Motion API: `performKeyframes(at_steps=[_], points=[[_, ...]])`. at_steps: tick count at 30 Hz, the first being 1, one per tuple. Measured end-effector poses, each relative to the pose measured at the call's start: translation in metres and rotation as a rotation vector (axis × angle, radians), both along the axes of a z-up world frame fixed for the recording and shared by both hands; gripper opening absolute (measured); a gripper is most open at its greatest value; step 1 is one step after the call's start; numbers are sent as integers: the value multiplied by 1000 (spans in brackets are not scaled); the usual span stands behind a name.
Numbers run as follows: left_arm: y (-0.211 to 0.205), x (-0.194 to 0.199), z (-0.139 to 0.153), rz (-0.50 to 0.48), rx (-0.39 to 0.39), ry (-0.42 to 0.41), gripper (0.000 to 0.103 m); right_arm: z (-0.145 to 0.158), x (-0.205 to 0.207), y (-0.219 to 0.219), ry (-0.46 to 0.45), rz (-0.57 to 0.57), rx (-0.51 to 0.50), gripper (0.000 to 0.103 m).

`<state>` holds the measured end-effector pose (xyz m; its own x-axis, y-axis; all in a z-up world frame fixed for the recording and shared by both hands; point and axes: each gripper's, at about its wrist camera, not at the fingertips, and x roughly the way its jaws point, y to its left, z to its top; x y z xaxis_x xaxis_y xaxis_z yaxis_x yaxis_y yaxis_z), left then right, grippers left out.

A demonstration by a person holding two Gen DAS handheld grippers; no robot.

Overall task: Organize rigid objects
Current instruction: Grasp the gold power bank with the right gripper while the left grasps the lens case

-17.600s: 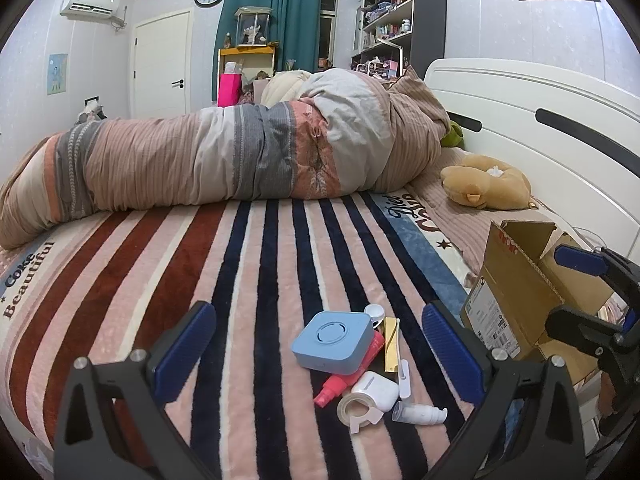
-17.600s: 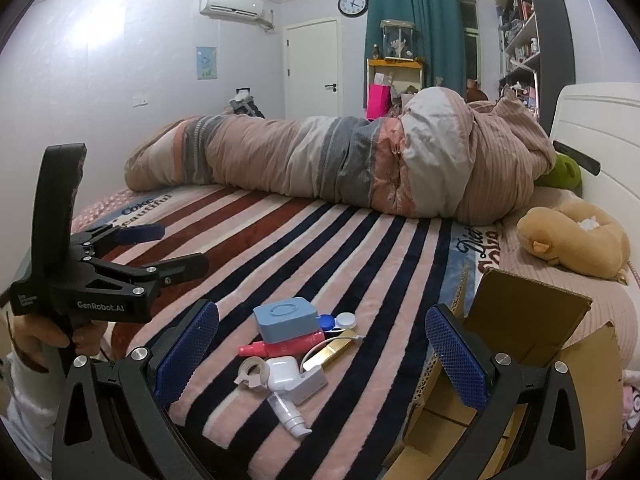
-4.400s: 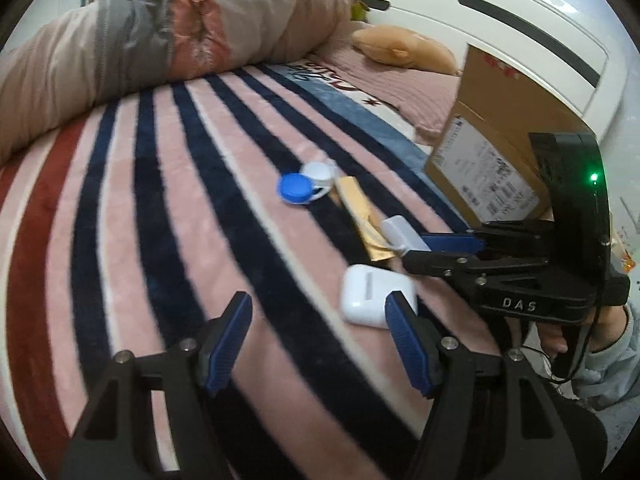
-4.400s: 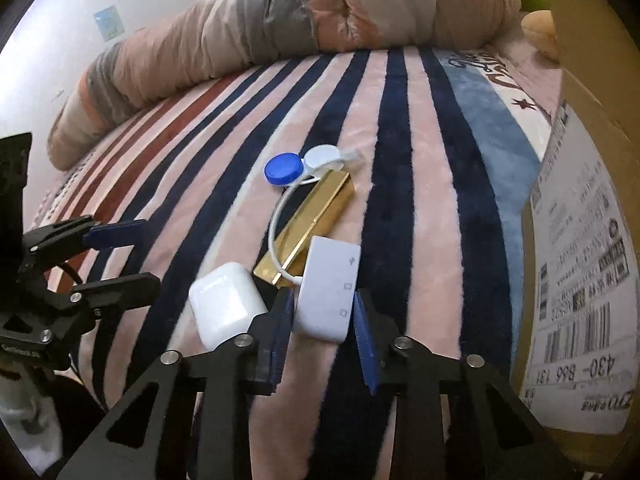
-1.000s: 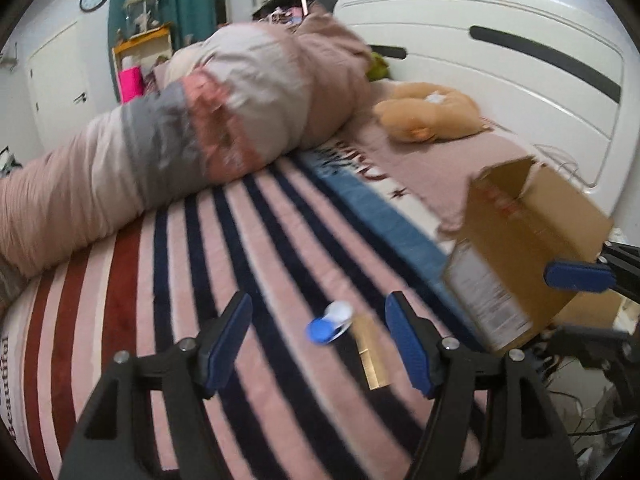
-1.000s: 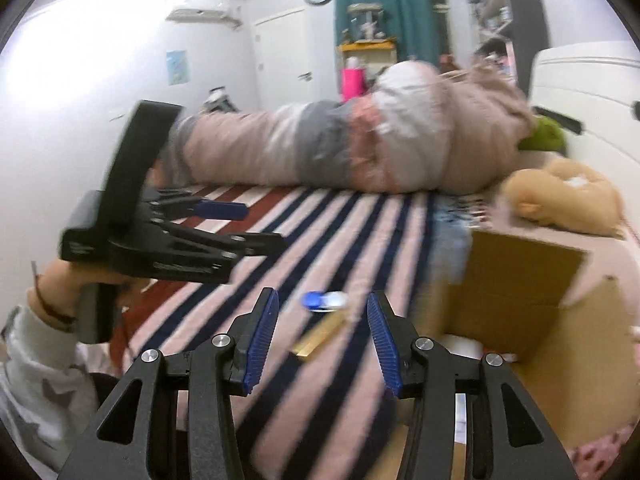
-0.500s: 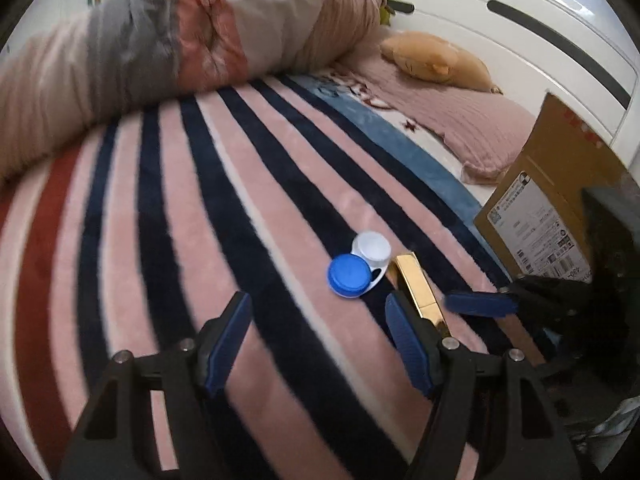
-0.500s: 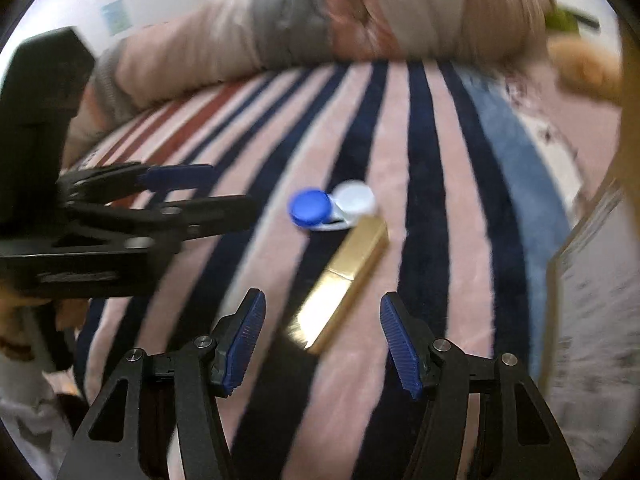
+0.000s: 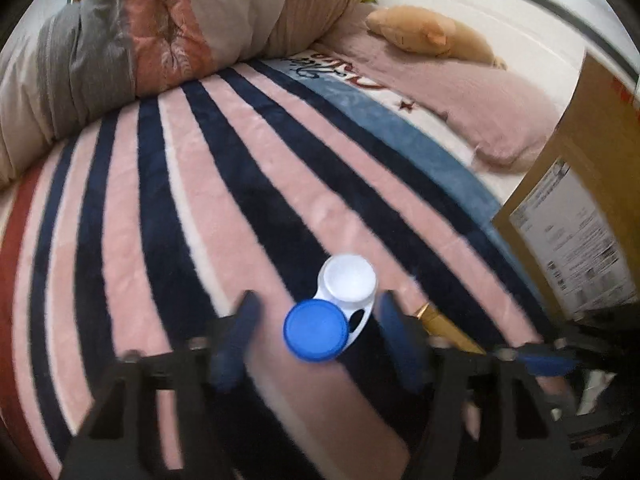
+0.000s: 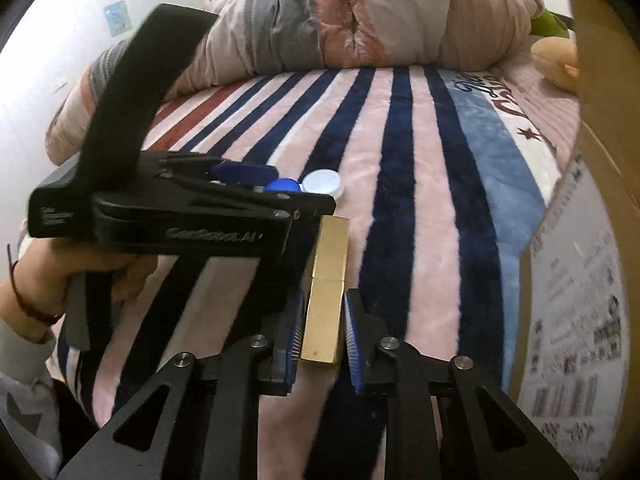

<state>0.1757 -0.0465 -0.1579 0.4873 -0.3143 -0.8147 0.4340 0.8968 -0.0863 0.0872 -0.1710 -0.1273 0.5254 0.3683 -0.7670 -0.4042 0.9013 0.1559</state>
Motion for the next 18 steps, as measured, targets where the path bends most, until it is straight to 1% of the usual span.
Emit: performKeyframes(at_steps=[1, 2, 5, 7, 12, 14, 18], points=[[-1, -2, 0, 1, 30, -11, 36, 0, -2, -1, -1, 3, -1, 15], [-1, -4, 2, -6, 34, -9, 34, 0, -5, -2, 0, 6, -3, 15], [7, -17, 8, -7, 22, 5, 31, 0, -11, -2, 4, 12, -3, 15], [13, -32, 12, 4, 45, 2, 31, 1, -14, -3, 5, 18, -1, 15], [34, -69, 10, 50, 68, 65, 31, 3, -16, -5, 1, 25, -1, 15], [39, -80, 8, 56, 65, 70, 32, 1, -13, -4, 5, 16, 3, 17], [41, -83, 6, 73, 40, 49, 40, -6, -6, 5, -6, 10, -18, 19]])
